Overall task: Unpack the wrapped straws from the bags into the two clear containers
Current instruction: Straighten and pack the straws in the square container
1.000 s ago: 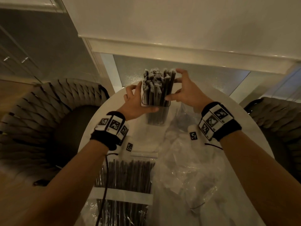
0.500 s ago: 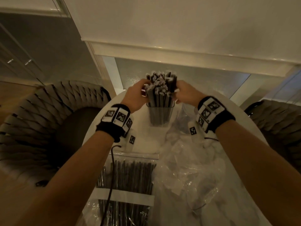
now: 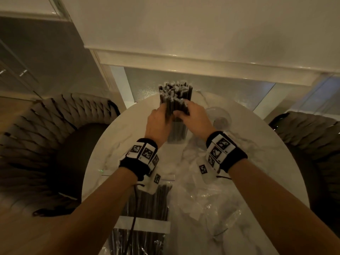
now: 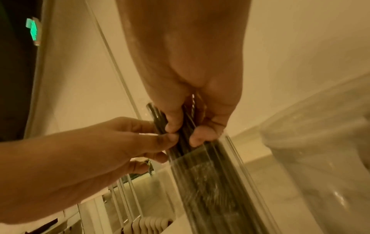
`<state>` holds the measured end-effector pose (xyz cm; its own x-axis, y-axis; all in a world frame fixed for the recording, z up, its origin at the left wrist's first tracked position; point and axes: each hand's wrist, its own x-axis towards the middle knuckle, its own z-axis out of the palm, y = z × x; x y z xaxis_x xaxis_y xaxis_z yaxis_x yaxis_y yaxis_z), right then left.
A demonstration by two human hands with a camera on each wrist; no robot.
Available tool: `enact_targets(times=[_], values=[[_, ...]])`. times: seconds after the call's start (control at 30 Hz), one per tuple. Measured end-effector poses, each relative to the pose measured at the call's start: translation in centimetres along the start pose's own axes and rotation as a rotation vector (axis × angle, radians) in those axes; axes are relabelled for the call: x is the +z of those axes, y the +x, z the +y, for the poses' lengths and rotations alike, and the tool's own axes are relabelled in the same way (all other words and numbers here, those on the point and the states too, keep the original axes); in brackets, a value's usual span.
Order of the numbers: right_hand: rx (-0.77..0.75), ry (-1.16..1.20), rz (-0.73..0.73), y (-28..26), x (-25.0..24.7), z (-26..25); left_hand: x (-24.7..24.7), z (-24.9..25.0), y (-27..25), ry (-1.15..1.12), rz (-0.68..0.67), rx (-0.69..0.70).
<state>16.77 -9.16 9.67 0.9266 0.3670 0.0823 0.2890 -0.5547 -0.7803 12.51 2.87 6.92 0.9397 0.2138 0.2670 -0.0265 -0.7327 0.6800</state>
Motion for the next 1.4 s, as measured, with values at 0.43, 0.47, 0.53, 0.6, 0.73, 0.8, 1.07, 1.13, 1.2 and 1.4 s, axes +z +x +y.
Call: enact_targets(times=[0.43,0.47,0.53,0.6,0.73,0.8,1.07,1.13,1.2,1.4], values=[[0.041,-0.079,-0.084,0.3,-2.4,1.5,-3.4,0.4,1.1,0.051,-0.217,-0.049],[0.052,0.027,0.009,-0.2,-2.6,1.8,-3.5,0.1,0.4,-0.039,-0.113,-0.087],[0.055,0.162,0.16,-0.9,-2.9,2.2,-3.5,-0.3,-1.0,-0.193,0.113,-0.129],[0.075,0.194,0.156,-0.8,-2.6,2.1,-2.9,-0.1,-1.8,-0.207,0.13,-0.121],[0.002,0.041,0.026,0.2,-1.5,0.9,-0.7,0.7,-1.0,-0.04,-0.054,-0.146],[-0.071,0.032,0.071,0.7,-1.7,0.0,-0.8,0.9,-0.1,-0.002,-0.024,-0.123],[-0.031,-0.094,-0.065,1.2,-1.3,1.9,-2.7,0.9,1.8,0.123,-0.21,-0.104],[-0.006,-0.117,-0.04,1.1,-1.2,2.2,-2.6,0.9,1.7,0.128,-0.259,-0.113],[0.008,-0.073,0.068,1.0,-1.9,2.1,-3.0,0.7,1.4,0.049,-0.196,-0.132],[-0.237,-0.217,0.034,2.4,-2.9,1.0,-3.8,0.5,2.5,0.116,-0.134,0.102]])
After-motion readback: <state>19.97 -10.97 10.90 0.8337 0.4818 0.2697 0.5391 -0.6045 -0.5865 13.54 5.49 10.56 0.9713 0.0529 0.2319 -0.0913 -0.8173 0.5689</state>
